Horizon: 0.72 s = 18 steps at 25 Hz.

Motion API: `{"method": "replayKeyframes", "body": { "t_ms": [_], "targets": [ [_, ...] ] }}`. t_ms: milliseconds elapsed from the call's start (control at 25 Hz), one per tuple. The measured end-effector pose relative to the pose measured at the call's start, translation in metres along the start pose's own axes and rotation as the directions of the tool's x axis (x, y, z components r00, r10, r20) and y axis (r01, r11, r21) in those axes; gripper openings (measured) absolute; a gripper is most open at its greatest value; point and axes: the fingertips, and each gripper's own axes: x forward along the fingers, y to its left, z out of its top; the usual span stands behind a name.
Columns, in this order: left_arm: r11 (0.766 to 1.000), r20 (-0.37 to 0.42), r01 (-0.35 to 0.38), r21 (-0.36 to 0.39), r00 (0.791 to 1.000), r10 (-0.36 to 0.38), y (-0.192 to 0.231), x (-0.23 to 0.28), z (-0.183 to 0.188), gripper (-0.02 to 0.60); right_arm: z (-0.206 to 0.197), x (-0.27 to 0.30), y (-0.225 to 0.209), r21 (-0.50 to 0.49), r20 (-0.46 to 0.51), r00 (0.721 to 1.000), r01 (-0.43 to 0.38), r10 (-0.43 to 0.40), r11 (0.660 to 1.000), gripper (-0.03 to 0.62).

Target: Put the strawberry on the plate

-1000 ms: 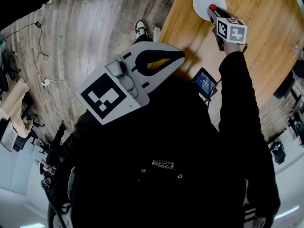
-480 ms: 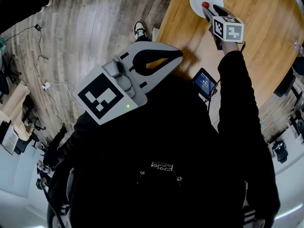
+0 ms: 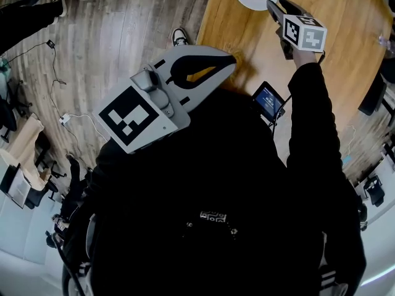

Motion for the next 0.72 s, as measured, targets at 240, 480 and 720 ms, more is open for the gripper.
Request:
{"method": "replayKeyframes", "body": {
  "t_ms": [240,480,720],
  "targets": [
    [0.998,0.057,0.026,0.052,0.998,-0.029,-0.006,-0.011,0.015,-0.002,0.028,-0.042,0.03,0.054,0.119,0.99,-0.077,0.07,0.996,0.021],
    [0.996,0.069,0.066,0.062,0.995,-0.07,0.004,-0.003,0.022,-0.002,0.041,-0.064,0.035,0.062,0.186,0.974,-0.144,0.13,0.988,0.02],
    [0.991,0.068,0.073,0.115,0.994,-0.081,0.03,0.011,0.051,-0.002,0.099,-0.123,0.05,0.085,0.397,0.902,-0.221,0.17,0.972,0.018]
  ]
}}
